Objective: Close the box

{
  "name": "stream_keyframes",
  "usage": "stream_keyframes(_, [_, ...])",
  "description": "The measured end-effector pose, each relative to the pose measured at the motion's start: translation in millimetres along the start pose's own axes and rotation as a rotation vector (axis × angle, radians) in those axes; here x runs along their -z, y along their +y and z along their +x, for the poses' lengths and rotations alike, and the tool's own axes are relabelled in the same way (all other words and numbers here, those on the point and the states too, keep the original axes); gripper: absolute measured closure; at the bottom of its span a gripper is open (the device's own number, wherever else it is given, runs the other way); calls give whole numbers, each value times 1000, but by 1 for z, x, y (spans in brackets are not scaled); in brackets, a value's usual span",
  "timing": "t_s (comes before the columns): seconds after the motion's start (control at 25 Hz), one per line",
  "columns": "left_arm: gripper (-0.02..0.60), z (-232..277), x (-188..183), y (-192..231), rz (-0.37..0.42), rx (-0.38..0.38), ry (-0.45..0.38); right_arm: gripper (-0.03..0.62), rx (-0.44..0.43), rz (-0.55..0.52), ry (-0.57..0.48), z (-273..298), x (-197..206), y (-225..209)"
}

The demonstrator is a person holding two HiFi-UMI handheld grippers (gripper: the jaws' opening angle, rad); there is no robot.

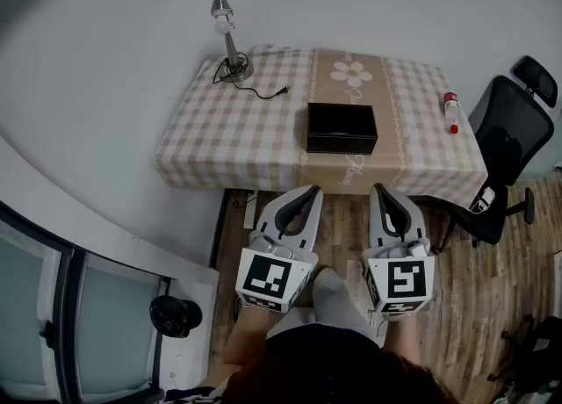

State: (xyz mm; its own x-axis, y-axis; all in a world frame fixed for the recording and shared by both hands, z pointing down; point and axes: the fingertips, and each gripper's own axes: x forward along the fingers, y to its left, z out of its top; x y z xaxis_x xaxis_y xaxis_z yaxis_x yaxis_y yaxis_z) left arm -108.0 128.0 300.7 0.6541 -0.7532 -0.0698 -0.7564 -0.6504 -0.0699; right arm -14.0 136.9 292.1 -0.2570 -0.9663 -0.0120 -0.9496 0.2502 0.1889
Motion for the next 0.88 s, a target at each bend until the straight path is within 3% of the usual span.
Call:
stream_keyframes(0.56, [556,44,0,13,25,11,-4,577,-37,104,5,29,6,-20])
stream_keyframes(0.88, [557,79,4,31,29,-6,13,577,-44,101,26,58,18,-41])
